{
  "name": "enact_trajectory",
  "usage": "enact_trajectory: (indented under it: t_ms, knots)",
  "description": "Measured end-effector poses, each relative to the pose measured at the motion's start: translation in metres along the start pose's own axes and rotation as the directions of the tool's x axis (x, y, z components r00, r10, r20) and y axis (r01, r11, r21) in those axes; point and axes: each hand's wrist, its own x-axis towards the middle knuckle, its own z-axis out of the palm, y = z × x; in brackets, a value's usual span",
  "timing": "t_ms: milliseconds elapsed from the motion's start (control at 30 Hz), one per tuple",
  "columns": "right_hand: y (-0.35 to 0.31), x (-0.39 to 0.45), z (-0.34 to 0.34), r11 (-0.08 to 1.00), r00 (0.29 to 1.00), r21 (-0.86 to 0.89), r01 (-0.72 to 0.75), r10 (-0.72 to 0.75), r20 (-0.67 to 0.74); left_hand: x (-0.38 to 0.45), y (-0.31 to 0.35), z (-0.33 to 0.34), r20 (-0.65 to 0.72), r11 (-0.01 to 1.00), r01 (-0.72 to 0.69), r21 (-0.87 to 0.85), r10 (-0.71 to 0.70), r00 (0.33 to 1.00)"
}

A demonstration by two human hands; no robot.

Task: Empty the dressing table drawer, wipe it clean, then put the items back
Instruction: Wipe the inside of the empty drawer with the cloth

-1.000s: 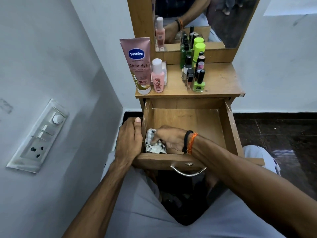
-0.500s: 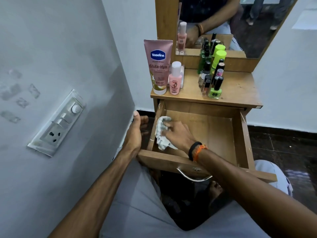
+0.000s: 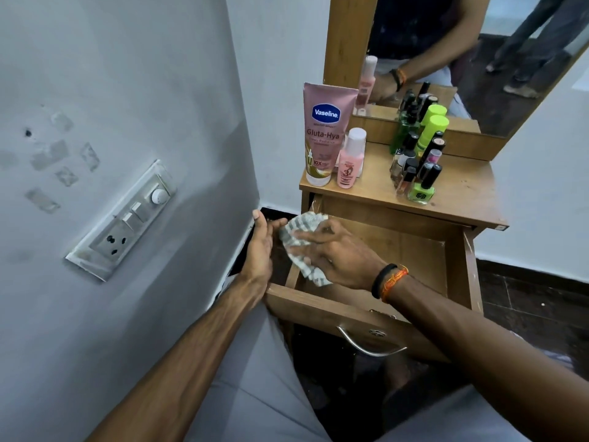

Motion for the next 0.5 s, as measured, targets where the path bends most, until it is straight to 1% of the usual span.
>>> enact_trajectory:
  t_ms: [67, 100, 133, 200, 267, 300, 367, 433, 500]
  knots:
    - [0.015, 0.008, 0.001, 0.991, 0.995, -0.088, -0.099, 0.097, -0.029, 0.002, 0.0, -0.001, 0.019, 1.0, 0.004, -0.011, -0.004, 1.0]
    - [0.021, 0.012, 0.002, 0.986, 0.989, -0.084, -0.144, 0.141, -0.039, 0.003, 0.0, -0.001, 0.018, 1.0, 0.011, -0.008, -0.01, 1.0]
    - [0.025, 0.017, 0.002, 0.981, 0.982, -0.048, -0.189, 0.188, -0.031, 0.003, 0.001, 0.0, 0.011, 1.0, 0.017, -0.007, -0.017, 1.0]
    - [0.026, 0.024, 0.0, 0.951, 0.957, 0.107, -0.29, 0.291, 0.008, 0.003, 0.001, 0.0, 0.006, 1.0, 0.028, -0.012, -0.028, 1.0]
    - [0.017, 0.03, -0.001, 0.906, 0.94, 0.264, -0.331, 0.341, 0.007, 0.003, 0.002, 0.001, 0.01, 0.999, 0.039, -0.015, -0.039, 0.999]
    - [0.009, 0.03, -0.002, 0.905, 0.942, 0.277, -0.323, 0.335, 0.006, 0.002, 0.003, 0.001, 0.012, 0.999, 0.041, -0.021, -0.041, 0.999]
    - [-0.009, 0.021, -0.001, 0.934, 0.962, 0.232, -0.27, 0.269, 0.038, 0.001, 0.003, 0.002, 0.021, 0.998, 0.044, -0.048, -0.043, 0.999]
    - [-0.029, 0.001, 0.002, 0.963, 0.987, 0.222, -0.155, 0.143, 0.07, 0.0, 0.003, 0.002, 0.017, 0.994, 0.051, -0.092, -0.05, 0.999]
    - [-0.04, -0.015, 0.005, 0.977, 0.996, 0.208, -0.053, 0.038, 0.079, 0.0, 0.004, 0.003, 0.004, 0.996, 0.041, -0.082, -0.041, 0.999]
